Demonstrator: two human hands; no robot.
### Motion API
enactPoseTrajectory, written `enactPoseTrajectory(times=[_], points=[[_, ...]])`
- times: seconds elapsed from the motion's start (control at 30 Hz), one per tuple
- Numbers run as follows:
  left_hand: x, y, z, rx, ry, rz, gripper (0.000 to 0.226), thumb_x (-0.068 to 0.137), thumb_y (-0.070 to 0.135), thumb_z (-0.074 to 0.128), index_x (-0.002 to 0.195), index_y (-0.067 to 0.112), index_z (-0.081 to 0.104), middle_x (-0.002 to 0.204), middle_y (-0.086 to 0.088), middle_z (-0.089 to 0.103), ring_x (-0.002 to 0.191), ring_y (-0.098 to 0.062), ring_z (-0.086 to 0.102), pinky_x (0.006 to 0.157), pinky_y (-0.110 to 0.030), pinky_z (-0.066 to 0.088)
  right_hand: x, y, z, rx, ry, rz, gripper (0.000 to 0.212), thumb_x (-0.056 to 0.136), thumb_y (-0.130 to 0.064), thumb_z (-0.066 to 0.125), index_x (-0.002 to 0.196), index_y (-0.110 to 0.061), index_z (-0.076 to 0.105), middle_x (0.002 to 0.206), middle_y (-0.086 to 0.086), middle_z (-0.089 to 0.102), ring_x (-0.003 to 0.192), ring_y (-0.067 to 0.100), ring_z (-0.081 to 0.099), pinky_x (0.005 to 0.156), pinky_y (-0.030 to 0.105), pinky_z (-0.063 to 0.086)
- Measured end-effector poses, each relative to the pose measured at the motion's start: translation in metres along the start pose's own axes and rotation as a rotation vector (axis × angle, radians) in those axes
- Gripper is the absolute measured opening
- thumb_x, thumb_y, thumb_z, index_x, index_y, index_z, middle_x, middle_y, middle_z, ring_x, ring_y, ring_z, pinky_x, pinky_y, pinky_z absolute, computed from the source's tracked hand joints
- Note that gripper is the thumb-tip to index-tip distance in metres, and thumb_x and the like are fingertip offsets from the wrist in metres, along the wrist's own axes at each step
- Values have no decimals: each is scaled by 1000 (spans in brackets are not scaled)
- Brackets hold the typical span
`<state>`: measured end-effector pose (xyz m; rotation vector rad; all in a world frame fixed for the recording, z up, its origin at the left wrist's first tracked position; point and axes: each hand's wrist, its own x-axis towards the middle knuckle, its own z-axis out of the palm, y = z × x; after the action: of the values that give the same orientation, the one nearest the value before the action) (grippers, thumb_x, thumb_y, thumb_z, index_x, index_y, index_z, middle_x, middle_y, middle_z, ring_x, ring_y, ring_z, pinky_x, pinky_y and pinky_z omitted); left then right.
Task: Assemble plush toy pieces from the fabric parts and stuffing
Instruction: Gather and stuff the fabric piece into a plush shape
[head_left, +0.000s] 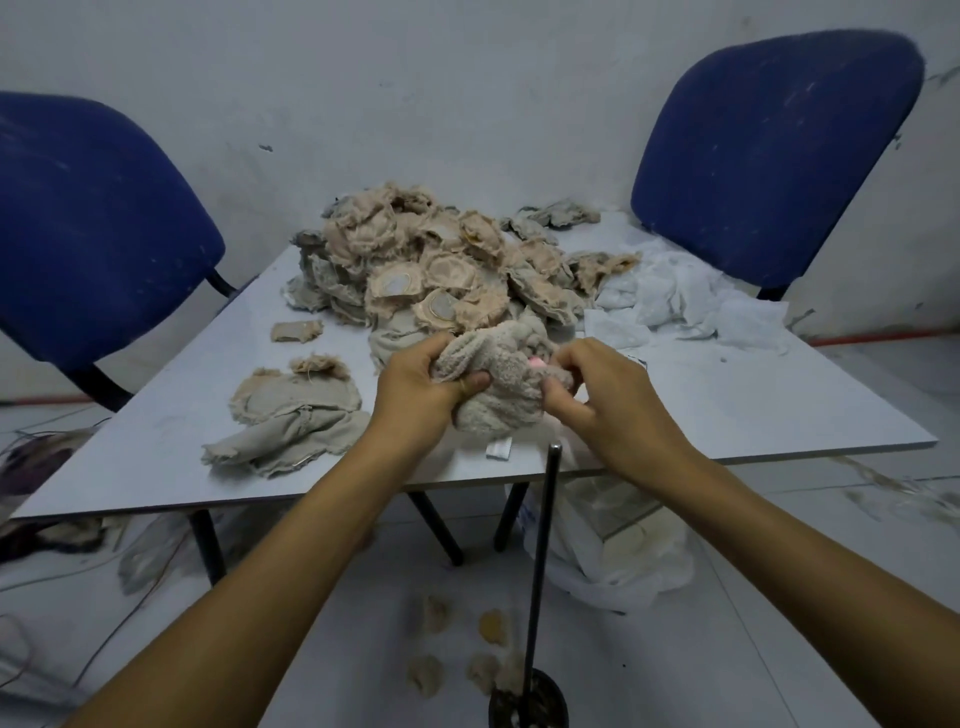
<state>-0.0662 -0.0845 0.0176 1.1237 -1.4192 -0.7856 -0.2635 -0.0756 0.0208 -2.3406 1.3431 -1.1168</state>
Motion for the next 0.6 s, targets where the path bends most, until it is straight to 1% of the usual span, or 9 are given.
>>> enactPoseTrajectory(times=[0.07, 0.1, 0.13, 0.2, 0.27, 0.33, 0.43, 0.53, 0.6], points=[[0, 0, 1, -40, -1, -29, 36, 82, -12, 67, 98, 20, 67, 92, 3, 72, 86, -9, 68, 81, -29, 58, -1, 2, 1, 41, 34, 13, 9, 91, -17, 67, 86, -11, 63, 80, 1, 59, 76, 17, 54, 66, 28, 44], [-2, -1, 3, -84, -20, -62, 36, 83, -15, 64, 101, 17, 66, 95, 1, 72, 88, -9, 68, 82, -28, 58, -2, 4, 1, 130, 4, 43, 10, 91, -20, 68, 84, -14, 66, 77, -2, 62, 75, 14, 58, 66, 26, 48], [-5, -4, 5, -111, -41, -89, 37, 84, -16, 61, 105, 14, 65, 98, -2, 71, 91, -11, 68, 83, -28, 57, -3, 4, 2, 262, -43, 105, 14, 93, -24, 67, 81, -16, 69, 74, -5, 64, 73, 10, 61, 66, 26, 52], [-9, -10, 8, -91, -51, -107, 37, 85, -15, 62, 108, 14, 65, 103, -4, 71, 98, -18, 67, 87, -31, 56, -6, 4, 3, 466, -75, 247, 29, 97, -30, 61, 73, -18, 71, 68, -5, 66, 66, 9, 63, 63, 34, 58], [-11, -13, 9, -57, -27, -92, 35, 82, -11, 69, 106, 15, 66, 101, -4, 72, 98, -21, 68, 88, -35, 56, -6, 3, 6, 461, -37, 257, 25, 96, -32, 63, 74, -27, 74, 66, -4, 69, 60, 11, 62, 60, 37, 57], [-11, -13, 10, -60, -13, -92, 34, 79, -10, 73, 103, 13, 68, 100, -9, 74, 98, -26, 69, 88, -41, 56, -4, 0, 7, 461, -28, 261, 11, 91, -31, 71, 82, -34, 77, 68, -4, 72, 57, 9, 61, 57, 31, 56], [-12, -13, 8, -53, -11, -68, 33, 77, -11, 74, 96, 15, 69, 97, -10, 74, 96, -28, 69, 87, -44, 57, -1, -3, 6, 631, -69, 421, 11, 85, -32, 78, 74, -29, 79, 61, -4, 67, 52, 9, 56, 49, 23, 51], [-14, -13, 7, 31, -48, 10, 34, 74, -11, 76, 81, 20, 64, 81, 6, 68, 80, -13, 63, 79, -40, 55, 2, -5, 5, 736, -54, 550, 22, 86, -30, 76, 66, -21, 76, 53, -2, 54, 45, 9, 46, 43, 18, 42], [-13, -11, 7, 43, -41, 24, 36, 73, -12, 76, 80, 21, 64, 79, 10, 67, 80, -10, 60, 79, -39, 55, 2, -5, 6, 740, -15, 562, 24, 86, -28, 76, 63, -20, 73, 53, -4, 52, 45, 8, 45, 44, 18, 42]])
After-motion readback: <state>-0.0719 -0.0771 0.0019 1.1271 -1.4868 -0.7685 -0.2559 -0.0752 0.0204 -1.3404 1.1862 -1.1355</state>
